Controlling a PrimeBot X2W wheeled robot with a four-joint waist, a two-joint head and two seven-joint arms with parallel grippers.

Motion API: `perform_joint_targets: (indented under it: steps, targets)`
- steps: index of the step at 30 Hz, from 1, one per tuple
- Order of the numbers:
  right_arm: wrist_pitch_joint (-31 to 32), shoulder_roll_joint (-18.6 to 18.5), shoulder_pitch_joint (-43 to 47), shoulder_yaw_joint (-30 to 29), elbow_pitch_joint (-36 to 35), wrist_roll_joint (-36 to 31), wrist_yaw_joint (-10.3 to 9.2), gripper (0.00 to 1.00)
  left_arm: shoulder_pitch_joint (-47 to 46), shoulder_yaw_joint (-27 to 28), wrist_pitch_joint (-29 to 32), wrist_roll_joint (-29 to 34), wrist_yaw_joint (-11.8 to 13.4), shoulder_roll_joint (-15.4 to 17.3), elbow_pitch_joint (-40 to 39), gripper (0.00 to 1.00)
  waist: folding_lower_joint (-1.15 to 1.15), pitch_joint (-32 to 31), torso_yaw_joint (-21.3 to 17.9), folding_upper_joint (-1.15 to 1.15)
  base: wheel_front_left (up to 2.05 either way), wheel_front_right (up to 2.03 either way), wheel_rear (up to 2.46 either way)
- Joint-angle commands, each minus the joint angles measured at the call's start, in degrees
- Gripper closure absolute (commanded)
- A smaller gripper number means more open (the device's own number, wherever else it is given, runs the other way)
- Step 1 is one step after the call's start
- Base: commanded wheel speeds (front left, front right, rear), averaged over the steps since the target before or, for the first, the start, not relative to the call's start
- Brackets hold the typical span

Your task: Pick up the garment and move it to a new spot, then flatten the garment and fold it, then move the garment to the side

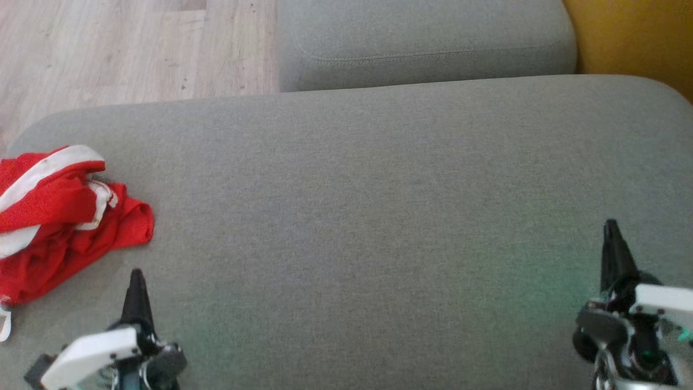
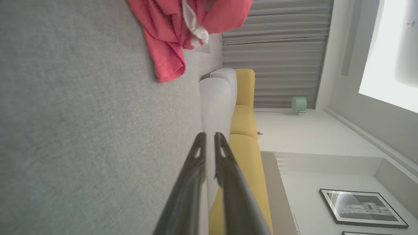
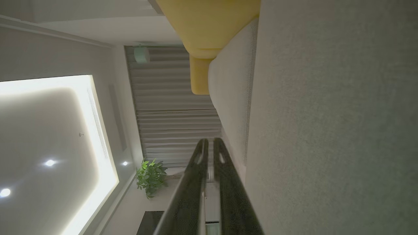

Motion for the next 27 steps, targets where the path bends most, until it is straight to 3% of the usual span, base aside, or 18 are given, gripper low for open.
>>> perform_joint_targets:
  steps: [1,2,3,12,27]
  targets:
    - [0.0,0.0,0.0,0.0,0.4,0.0,0.0,1.0,0.1,-0.1,0.0,0.0,0.0,0.0,0.3,1.0,0.0,0.0,0.0,0.0,0.0,0.0,0.0]
    - [0.0,0.1,0.3,0.0,1.3,0.0,0.0,1.0,0.5,-0.2,0.0,0.0,0.0,-0.1,1.2,1.0,0.0,0.0,0.0,0.0,0.0,0.0,0.0]
    - [0.0,0.2,0.8,0.1,2.2,0.0,0.0,0.0,1.1,-0.3,0.0,0.0,0.0,-0.1,2.1,0.0,0.0,0.0,0.0,0.0,0.0,0.0,0.0]
    - [-1.5,-0.9,0.4,1.7,2.1,-2.7,0.0,0.0,0.8,-0.4,-1.5,3.3,0.0,0.3,2.1,0.0,0.0,0.2,-0.1,0.0,0.0,0.0,0.0]
    - [-4.0,-1.9,-2.0,3.6,2.8,-14.1,-0.01,0.0,-0.6,-1.0,-4.1,16.6,0.0,1.0,1.0,0.0,0.0,1.0,-0.3,0.0,0.0,0.0,0.0]
